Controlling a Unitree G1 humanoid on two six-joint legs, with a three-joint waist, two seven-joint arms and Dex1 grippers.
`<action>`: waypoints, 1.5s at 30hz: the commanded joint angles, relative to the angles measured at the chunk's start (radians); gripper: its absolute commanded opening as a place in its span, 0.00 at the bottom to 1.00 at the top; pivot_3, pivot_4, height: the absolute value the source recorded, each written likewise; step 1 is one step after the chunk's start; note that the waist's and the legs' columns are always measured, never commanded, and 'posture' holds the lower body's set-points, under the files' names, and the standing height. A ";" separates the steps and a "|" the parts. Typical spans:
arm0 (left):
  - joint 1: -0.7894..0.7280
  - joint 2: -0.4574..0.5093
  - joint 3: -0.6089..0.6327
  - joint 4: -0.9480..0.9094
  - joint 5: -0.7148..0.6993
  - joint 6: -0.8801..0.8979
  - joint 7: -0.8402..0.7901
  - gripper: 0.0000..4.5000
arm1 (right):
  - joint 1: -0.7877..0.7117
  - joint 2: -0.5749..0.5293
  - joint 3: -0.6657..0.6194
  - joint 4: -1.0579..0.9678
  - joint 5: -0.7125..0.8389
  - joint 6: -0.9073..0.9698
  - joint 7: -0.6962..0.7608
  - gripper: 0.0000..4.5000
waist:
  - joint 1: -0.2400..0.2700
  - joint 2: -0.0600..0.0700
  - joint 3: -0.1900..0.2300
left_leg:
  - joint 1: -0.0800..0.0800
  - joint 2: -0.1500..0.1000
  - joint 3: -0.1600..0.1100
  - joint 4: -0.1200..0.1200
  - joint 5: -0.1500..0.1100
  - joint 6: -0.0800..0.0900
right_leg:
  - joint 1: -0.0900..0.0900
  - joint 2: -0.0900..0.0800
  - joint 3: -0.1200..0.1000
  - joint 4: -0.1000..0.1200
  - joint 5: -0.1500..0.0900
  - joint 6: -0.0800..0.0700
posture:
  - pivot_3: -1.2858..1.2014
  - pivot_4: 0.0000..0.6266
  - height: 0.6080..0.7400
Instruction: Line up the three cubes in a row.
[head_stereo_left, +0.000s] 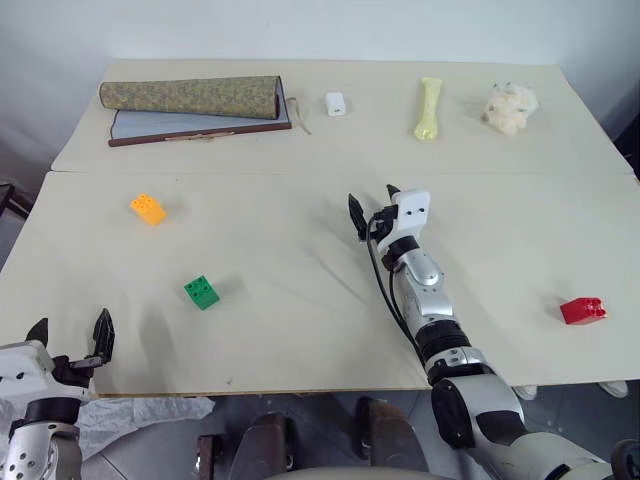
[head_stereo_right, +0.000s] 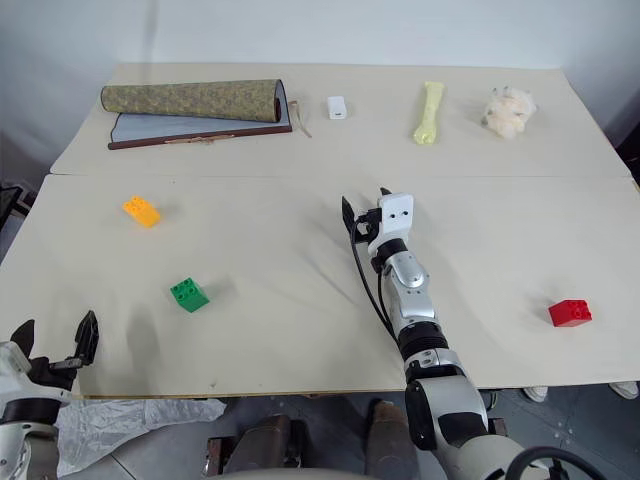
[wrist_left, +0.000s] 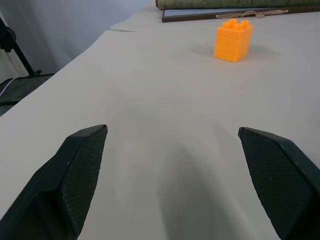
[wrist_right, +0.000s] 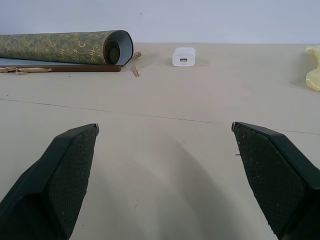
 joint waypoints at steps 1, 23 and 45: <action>-0.001 0.013 0.066 -0.046 -0.063 -0.006 0.005 0.99 | 0.018 0.014 0.003 -0.052 0.019 -0.009 0.030 1.00 | 0.000 0.000 0.000 | 0.000 0.000 0.000 0.000 0.000 0.000 | 0.000 0.000 0.000 0.000 0.000 0.000 | 0.52 0.24 1.00; -0.706 0.451 -0.568 0.035 -0.176 0.286 -0.704 0.99 | 0.889 -0.651 -0.517 -1.340 0.619 0.784 0.442 1.00 | 0.041 0.011 0.004 | -0.007 -0.002 0.006 -0.002 -0.001 -0.001 | -0.003 0.008 -0.005 -0.007 0.000 -0.001 | 0.52 0.24 1.00; -0.838 0.230 -0.768 0.166 -0.022 0.160 -0.857 0.99 | 1.362 -0.751 -0.992 -1.099 0.651 0.991 0.490 1.00 | 0.053 0.010 0.003 | 0.007 0.001 0.014 -0.003 -0.003 -0.002 | 0.002 0.012 0.013 -0.006 0.001 -0.001 | 0.52 0.24 1.00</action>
